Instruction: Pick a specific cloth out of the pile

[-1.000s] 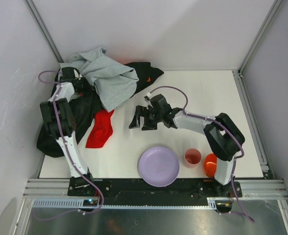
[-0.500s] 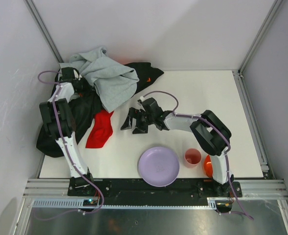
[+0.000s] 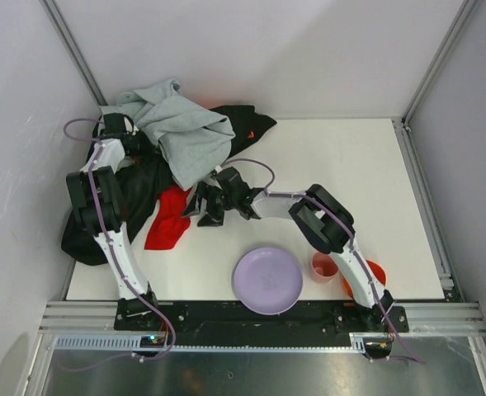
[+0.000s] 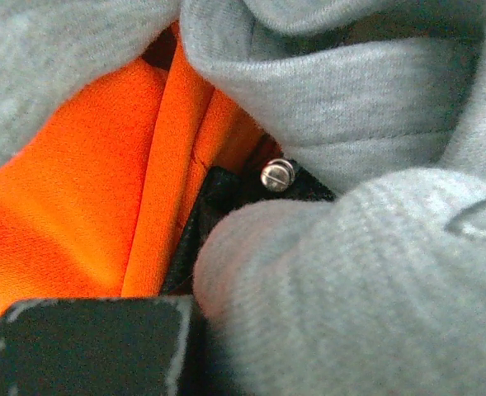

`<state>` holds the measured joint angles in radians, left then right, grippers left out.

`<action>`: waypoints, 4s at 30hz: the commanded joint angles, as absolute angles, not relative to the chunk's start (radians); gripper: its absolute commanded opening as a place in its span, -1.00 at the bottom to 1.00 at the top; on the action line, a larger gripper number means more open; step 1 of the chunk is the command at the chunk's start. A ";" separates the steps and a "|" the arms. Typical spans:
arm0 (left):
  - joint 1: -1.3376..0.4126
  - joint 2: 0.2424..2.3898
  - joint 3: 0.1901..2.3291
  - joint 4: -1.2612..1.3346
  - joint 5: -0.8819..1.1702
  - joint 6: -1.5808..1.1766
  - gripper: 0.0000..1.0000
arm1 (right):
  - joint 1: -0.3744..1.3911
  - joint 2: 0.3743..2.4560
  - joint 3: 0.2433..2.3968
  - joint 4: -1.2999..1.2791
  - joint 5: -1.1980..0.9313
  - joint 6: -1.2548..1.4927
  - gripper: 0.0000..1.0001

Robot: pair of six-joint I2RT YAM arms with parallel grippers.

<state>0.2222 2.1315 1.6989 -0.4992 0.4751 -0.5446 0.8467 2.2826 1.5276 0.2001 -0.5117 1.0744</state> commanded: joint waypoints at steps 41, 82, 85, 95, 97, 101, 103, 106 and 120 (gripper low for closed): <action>0.272 2.123 1.693 -0.654 0.424 -0.495 -0.99 | 0.857 2.280 1.467 0.215 -0.502 1.163 -1.00; 0.283 2.139 1.698 -0.655 0.438 -0.492 -0.99 | 0.919 2.665 2.097 -0.076 -0.525 1.155 0.13; 0.285 2.143 1.701 -0.654 0.441 -0.494 -0.99 | 0.917 2.661 2.090 -0.068 -0.524 1.151 -0.36; 0.288 2.144 1.702 -0.655 0.443 -0.497 -0.98 | 0.886 2.442 1.768 0.060 -0.489 1.108 -1.00; 0.288 2.144 1.702 -0.654 0.444 -0.498 -0.99 | 0.876 2.381 1.678 0.088 -0.480 1.101 -1.00; 0.289 2.143 1.702 -0.654 0.443 -0.499 -0.98 | 0.845 2.258 1.498 0.145 -0.473 1.101 -1.00; 0.288 2.142 1.702 -0.654 0.443 -0.499 -0.98 | 0.830 2.214 1.428 0.150 -0.472 1.094 -1.00; 0.288 2.140 1.703 -0.654 0.442 -0.499 -0.98 | 0.813 2.157 1.365 0.115 -0.465 1.059 -1.00; 0.290 2.133 1.699 -0.654 0.434 -0.498 -0.99 | 0.687 1.863 1.322 0.005 -0.416 0.932 -1.00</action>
